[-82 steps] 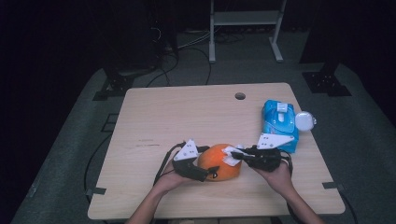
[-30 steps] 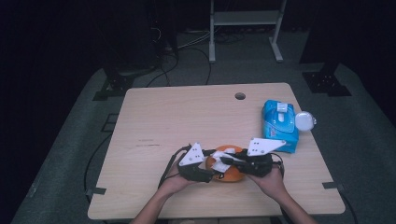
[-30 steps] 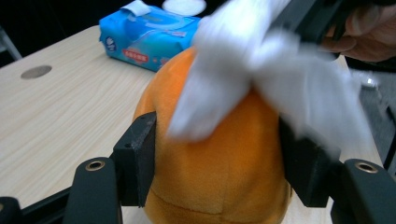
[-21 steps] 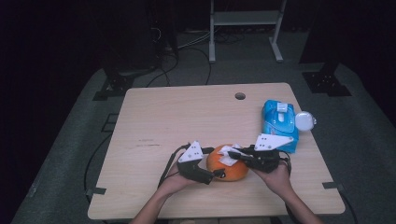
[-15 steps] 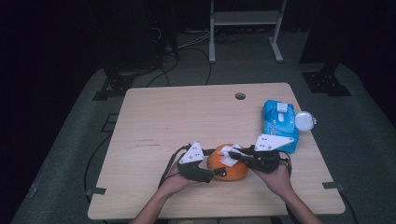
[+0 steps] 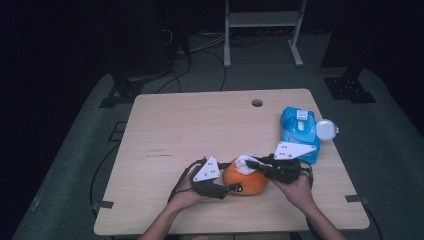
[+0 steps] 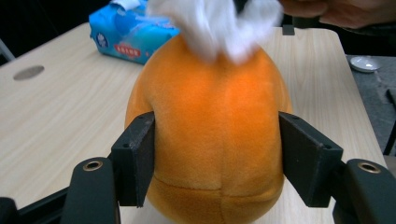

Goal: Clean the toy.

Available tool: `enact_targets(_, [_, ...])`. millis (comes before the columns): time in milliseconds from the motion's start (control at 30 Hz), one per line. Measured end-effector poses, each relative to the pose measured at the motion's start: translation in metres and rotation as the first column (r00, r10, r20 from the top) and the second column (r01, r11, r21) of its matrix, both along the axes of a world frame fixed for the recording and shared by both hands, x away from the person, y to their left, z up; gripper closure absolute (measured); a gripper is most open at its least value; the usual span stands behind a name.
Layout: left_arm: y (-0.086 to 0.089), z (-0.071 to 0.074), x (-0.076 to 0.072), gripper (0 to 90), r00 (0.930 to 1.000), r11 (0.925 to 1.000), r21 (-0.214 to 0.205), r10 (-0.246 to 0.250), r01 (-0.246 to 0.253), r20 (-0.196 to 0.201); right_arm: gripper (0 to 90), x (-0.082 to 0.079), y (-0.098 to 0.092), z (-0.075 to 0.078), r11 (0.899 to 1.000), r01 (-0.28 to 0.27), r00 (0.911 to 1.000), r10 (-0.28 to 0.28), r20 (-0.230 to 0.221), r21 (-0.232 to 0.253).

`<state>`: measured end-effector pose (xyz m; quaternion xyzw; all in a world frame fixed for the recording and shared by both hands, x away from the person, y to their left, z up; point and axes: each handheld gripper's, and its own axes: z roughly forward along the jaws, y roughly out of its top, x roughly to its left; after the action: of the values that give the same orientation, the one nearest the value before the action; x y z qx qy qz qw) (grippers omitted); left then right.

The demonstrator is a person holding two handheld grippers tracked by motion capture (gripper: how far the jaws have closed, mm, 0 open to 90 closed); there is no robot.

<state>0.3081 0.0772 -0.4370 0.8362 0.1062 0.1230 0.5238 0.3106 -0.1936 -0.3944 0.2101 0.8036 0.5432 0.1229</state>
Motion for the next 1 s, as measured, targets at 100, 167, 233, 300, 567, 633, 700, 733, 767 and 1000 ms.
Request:
enact_targets(100, [0.006, -0.003, 0.004, 29.4, 0.9989, 0.9999, -0.012, -0.005, 0.005, -0.046, 82.5, 0.005, -0.014, -0.008, 1.0, 0.011, 0.9986, -0.01, -0.053, 0.026])
enact_targets(167, [0.005, -0.001, 0.005, 19.7, 0.9977, 0.9997, -0.023, 0.001, -0.002, -0.068, 82.5, 0.004, -0.012, -0.01, 1.0, 0.008, 0.9985, -0.006, -0.055, 0.028])
enact_targets(233, [0.003, 0.002, 0.005, 12.8, 0.9966, 0.9976, -0.069, 0.004, -0.01, -0.082, 82.4, 0.001, -0.006, -0.009, 1.0, -0.009, 0.9986, 0.01, -0.051, 0.026])
enact_targets(300, [-0.002, 0.004, 0.003, 10.5, 0.9965, 0.9971, -0.076, -0.002, -0.004, -0.083, 82.3, -0.003, 0.006, -0.01, 0.998, -0.058, 0.997, 0.059, -0.051, 0.03])
enact_targets(567, [0.009, -0.001, 0.007, 27.6, 0.9958, 0.9998, -0.02, 0.008, -0.009, -0.091, 82.2, -0.002, 0.007, -0.01, 0.999, -0.052, 0.998, 0.052, -0.036, 0.004])
enact_targets(633, [0.014, -0.002, 0.008, 28.2, 0.9949, 0.9998, -0.019, 0.008, -0.01, -0.101, 82.2, 0.0, -0.002, -0.012, 0.999, -0.029, 0.9984, 0.03, -0.048, 0.012])
enact_targets(700, [0.016, -0.003, 0.008, 28.2, 0.9938, 0.9997, -0.023, 0.009, -0.011, -0.111, 82.2, 0.001, -0.014, -0.014, 1.0, -0.006, 0.9982, 0.007, -0.06, 0.016])
enact_targets(733, [0.017, -0.003, 0.009, 28.2, 0.9937, 0.9997, -0.022, 0.01, -0.012, -0.112, 82.2, 0.002, -0.017, -0.015, 1.0, 0.003, 0.9977, -0.001, -0.068, 0.018])
enact_targets(767, [0.018, -0.003, 0.009, 28.2, 0.9931, 0.9996, -0.024, 0.013, -0.016, -0.116, 82.2, 0.002, -0.021, -0.017, 1.0, 0.014, 0.9971, -0.013, -0.075, 0.016])
enact_targets(1000, [0.01, -0.002, 0.005, 27.5, 0.9953, 0.9998, -0.018, 0.012, -0.014, -0.096, 82.2, 0.001, -0.015, -0.016, 1.0, 0.002, 0.9972, 0.0, -0.075, 0.03])
